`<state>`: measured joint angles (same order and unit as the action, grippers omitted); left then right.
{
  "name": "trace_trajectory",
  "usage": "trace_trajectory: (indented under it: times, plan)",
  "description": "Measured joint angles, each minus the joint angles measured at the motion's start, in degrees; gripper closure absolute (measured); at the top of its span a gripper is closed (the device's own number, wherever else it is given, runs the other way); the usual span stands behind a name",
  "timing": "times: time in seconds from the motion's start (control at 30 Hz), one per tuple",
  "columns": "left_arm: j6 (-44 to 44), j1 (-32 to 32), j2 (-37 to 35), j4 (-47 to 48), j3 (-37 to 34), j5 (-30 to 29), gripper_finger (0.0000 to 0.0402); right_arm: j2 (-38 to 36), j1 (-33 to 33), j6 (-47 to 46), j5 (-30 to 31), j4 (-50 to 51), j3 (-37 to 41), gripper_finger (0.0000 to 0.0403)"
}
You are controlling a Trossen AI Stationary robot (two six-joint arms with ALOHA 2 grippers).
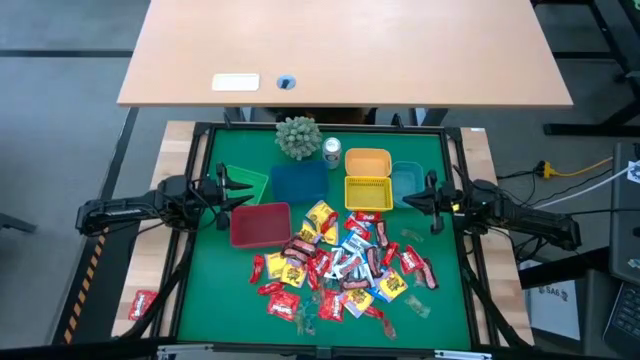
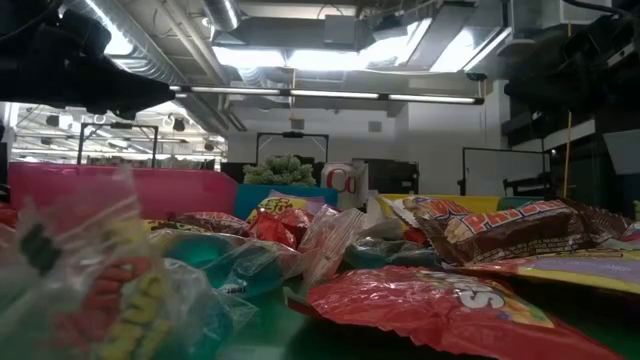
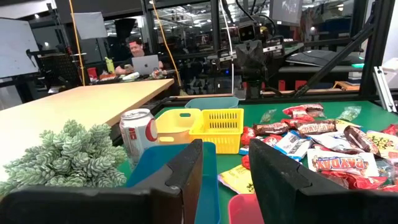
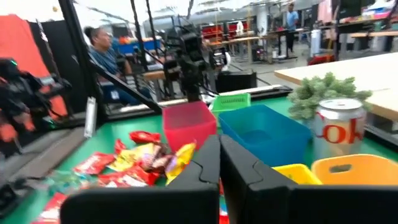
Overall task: Sort candy
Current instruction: Put the brown candy bar into the green bin
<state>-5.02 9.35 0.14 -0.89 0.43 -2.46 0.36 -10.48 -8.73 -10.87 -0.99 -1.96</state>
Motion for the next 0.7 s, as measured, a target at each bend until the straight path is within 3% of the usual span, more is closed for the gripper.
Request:
trace_trajectory:
  times: [0.13,0.47,0.7]
  plan:
    - [0.0,0.02,0.0,-0.02,0.0,0.0,0.0282,0.02,-0.02,-4.58,-0.8,-2.97,0.0,0.0375]
    - [0.03,0.02,0.0,-0.02,0.02,0.0,0.0282,0.1,0.02,-14.02,-8.46,-15.47,-1.51,0.0219]
    - [0.05,0.02,0.0,0.0,0.01,0.0,0.0282,5.88,0.02,-13.56,-8.85,-12.78,-11.35,0.0206]
